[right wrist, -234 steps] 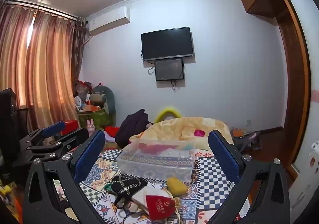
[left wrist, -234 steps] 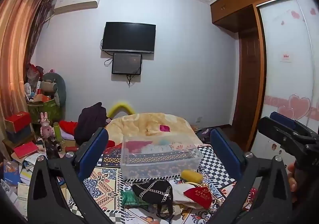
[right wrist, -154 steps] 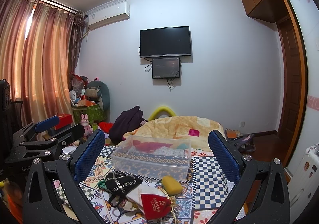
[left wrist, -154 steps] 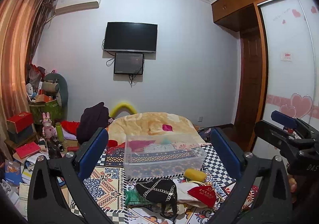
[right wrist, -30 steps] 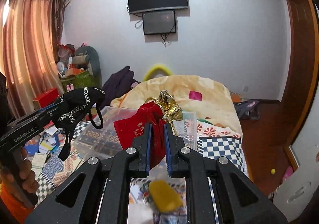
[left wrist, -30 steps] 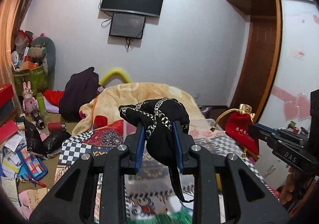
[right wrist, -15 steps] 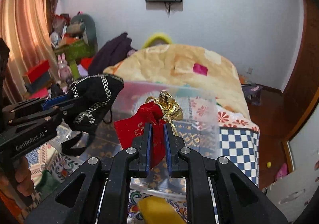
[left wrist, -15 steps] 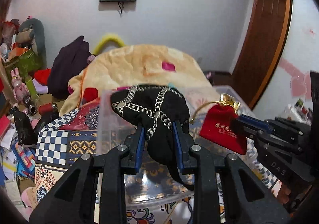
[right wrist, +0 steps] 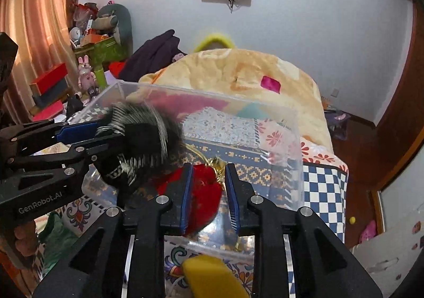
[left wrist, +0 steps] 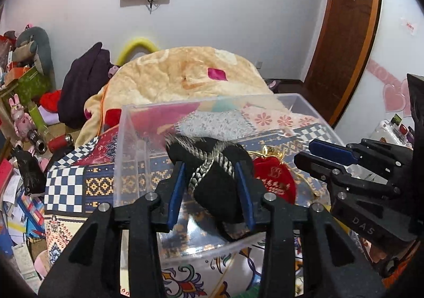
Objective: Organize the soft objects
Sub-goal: 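Carry both items into the clear plastic box and open both tools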
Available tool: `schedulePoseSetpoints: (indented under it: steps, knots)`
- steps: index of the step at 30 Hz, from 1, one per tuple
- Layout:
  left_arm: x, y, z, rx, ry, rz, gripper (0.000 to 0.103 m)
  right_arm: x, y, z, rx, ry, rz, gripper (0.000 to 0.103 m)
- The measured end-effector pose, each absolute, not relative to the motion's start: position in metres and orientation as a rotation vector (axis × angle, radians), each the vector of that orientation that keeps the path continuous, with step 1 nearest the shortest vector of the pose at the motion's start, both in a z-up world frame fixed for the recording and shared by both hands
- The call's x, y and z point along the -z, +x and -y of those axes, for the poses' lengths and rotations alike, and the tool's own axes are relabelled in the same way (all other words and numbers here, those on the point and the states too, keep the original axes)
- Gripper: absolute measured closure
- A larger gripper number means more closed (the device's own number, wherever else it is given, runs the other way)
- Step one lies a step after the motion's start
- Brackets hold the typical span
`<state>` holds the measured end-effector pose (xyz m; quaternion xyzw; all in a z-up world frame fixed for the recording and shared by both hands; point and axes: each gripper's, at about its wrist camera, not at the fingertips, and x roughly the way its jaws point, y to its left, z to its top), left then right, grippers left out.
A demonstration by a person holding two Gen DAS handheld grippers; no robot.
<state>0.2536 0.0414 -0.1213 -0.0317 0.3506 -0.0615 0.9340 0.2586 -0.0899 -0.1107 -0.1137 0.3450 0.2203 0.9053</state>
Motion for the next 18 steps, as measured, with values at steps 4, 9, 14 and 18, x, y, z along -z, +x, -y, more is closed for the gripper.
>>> schedulePoseSetpoints:
  steps: [4, 9, 14, 18]
  knots:
    - [0.106, 0.239, -0.041, 0.129, -0.046, -0.671, 0.057, 0.097, 0.247, 0.1, -0.455, -0.214, -0.663, 0.058]
    - [0.085, 0.211, -0.046, 0.131, -0.051, -0.596, 0.04, 0.081, 0.229, 0.114, -0.463, -0.184, -0.605, 0.051]
    - [0.077, 0.179, -0.05, 0.129, -0.043, -0.55, 0.022, 0.072, 0.205, 0.129, -0.449, -0.178, -0.535, 0.034]
    - [0.086, 0.16, -0.05, 0.127, -0.036, -0.564, 0.015, 0.078, 0.191, 0.138, -0.438, -0.177, -0.521, 0.029]
